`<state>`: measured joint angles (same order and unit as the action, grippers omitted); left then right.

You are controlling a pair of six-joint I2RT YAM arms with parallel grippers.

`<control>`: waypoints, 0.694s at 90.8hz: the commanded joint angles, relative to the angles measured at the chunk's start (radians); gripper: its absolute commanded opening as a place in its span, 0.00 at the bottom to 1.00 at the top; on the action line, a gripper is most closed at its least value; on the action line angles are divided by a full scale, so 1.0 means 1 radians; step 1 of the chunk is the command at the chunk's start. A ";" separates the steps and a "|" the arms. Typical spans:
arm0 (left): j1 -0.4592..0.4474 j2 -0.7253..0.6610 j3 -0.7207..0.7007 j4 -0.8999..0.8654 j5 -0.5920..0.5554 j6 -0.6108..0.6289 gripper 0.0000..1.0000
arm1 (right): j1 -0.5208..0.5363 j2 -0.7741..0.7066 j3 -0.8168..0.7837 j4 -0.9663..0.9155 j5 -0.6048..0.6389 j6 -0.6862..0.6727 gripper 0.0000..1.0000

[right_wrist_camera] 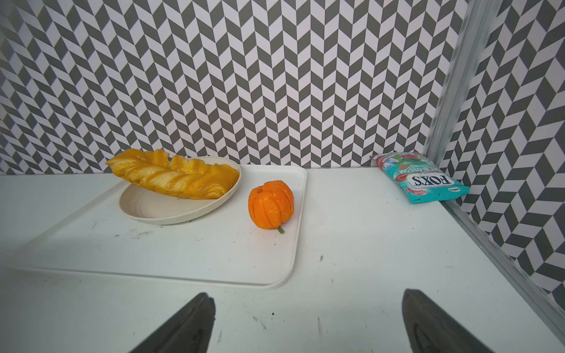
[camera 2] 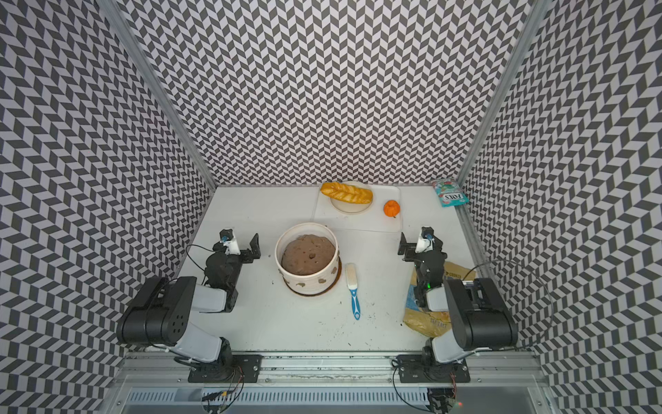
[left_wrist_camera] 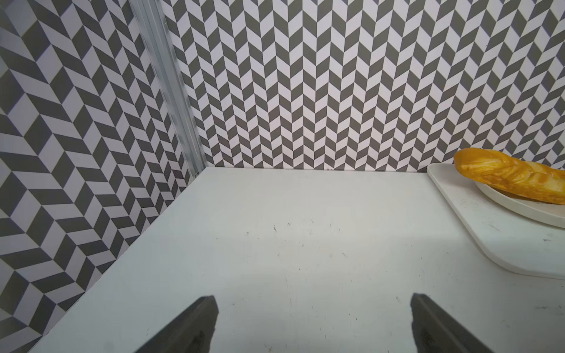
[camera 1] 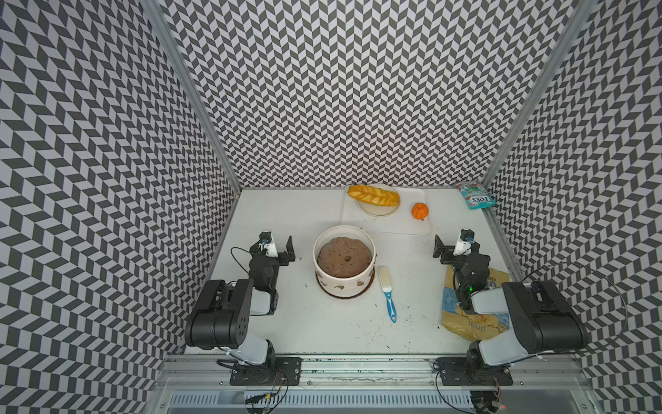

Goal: Scrub the dried mud off the ceramic pot
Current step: Pick up the brush from the center of the board.

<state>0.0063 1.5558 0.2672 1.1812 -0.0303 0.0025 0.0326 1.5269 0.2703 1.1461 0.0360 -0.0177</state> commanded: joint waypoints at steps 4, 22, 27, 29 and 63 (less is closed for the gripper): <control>-0.004 -0.006 0.004 0.033 -0.002 -0.007 1.00 | 0.006 0.004 0.012 0.043 -0.003 -0.001 1.00; -0.006 -0.006 0.004 0.032 -0.002 -0.007 1.00 | 0.006 0.005 0.012 0.042 -0.003 -0.002 1.00; -0.006 -0.005 0.004 0.032 -0.003 -0.007 1.00 | 0.006 0.006 0.014 0.040 -0.004 -0.001 1.00; -0.006 -0.006 0.004 0.032 -0.003 -0.007 1.00 | 0.006 0.007 0.013 0.042 -0.003 -0.001 1.00; 0.000 -0.079 0.009 -0.009 -0.059 -0.038 1.00 | 0.007 -0.047 0.041 -0.014 -0.050 -0.021 1.00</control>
<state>0.0067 1.5513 0.2672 1.1790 -0.0345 -0.0010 0.0326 1.5257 0.2718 1.1431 0.0242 -0.0200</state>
